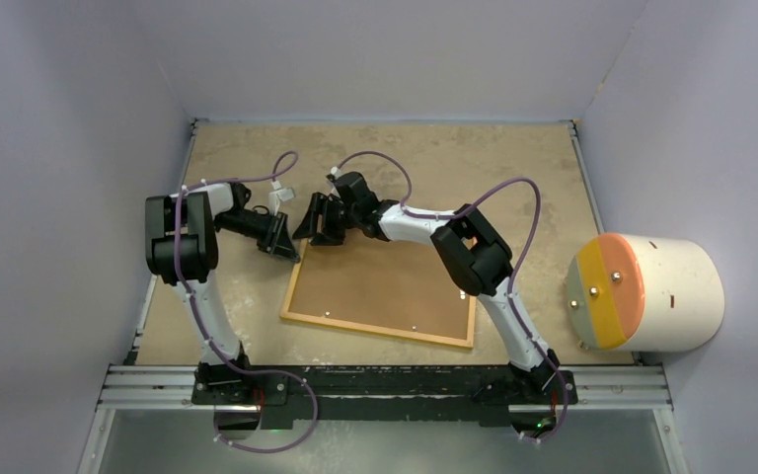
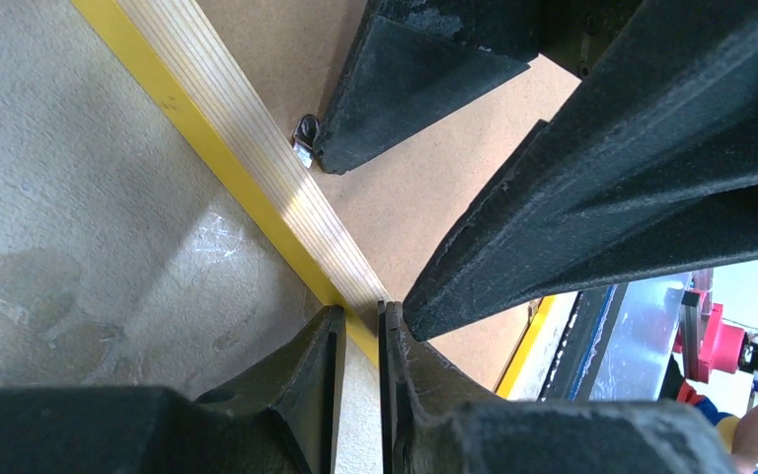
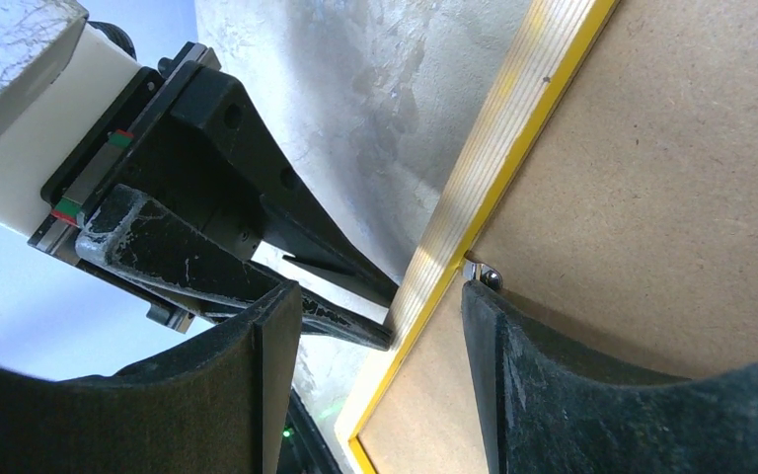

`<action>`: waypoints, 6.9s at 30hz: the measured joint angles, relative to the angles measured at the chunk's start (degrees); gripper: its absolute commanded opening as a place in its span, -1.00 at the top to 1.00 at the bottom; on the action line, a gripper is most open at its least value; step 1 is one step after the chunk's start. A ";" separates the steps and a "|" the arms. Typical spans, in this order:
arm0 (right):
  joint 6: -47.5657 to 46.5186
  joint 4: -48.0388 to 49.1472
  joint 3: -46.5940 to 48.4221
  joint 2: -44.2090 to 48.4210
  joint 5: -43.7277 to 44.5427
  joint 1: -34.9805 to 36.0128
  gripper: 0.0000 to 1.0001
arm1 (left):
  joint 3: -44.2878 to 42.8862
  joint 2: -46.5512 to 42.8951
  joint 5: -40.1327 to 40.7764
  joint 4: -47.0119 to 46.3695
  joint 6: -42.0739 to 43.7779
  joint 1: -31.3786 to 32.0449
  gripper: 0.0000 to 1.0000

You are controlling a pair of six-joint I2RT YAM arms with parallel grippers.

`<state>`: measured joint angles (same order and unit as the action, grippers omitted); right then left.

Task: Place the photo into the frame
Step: Install the photo frame at the center of the board, then adjust the photo frame at the center of the board, then install the photo frame at the center of the board.

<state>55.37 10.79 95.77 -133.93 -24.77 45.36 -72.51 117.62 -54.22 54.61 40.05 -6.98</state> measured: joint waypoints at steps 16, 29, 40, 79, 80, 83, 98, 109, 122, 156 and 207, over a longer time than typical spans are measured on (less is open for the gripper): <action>0.33 0.66 -1.73 1.44 -0.28 -0.96 -0.65 | 0.22 -0.39 0.35 -0.09 1.09 0.09 0.45; -5.77 -8.70 -36.79 44.61 19.80 -30.95 -0.94 | -1.60 -2.64 8.92 2.12 6.45 0.52 0.30; -8.94 -15.61 -47.21 46.95 29.07 -35.95 -0.91 | 4.94 -9.55 16.59 -3.02 7.69 5.70 0.30; -17.62 -19.58 13.75 2.91 16.57 -21.33 -0.98 | -0.94 -17.59 17.62 16.98 19.34 21.62 -0.22; -17.68 -20.06 10.99 6.14 17.09 -21.68 -0.98 | -3.39 -17.59 17.59 17.05 19.80 18.97 -0.16; -17.66 -20.20 2.23 16.04 19.52 -23.56 -0.98 | -9.03 -16.59 18.71 14.16 18.53 11.30 0.00; -10.99 -17.27 -50.75 49.35 13.40 -25.83 -0.98 | -2.43 -6.78 26.80 -4.22 9.92 1.51 0.42; -8.87 -11.04 -49.18 42.23 9.27 -28.28 -0.98 | 7.72 -13.75 24.13 -7.43 9.97 10.97 0.36; -12.74 -14.14 -34.77 39.23 17.79 -30.40 -0.86 | 7.52 -9.51 10.45 2.51 12.13 12.48 0.18; -2.91 10.47 -32.81 21.22 8.37 10.19 -0.35 | 0.72 -1.44 4.74 3.13 2.38 9.62 0.38; -6.47 4.70 -13.33 17.44 8.79 -5.92 -0.43 | -11.34 5.62 0.33 -1.46 -6.71 3.48 0.22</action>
<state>48.90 15.49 82.43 -116.49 -15.99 39.44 -83.85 123.24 -53.89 53.15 33.34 -3.51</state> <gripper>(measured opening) 0.731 0.387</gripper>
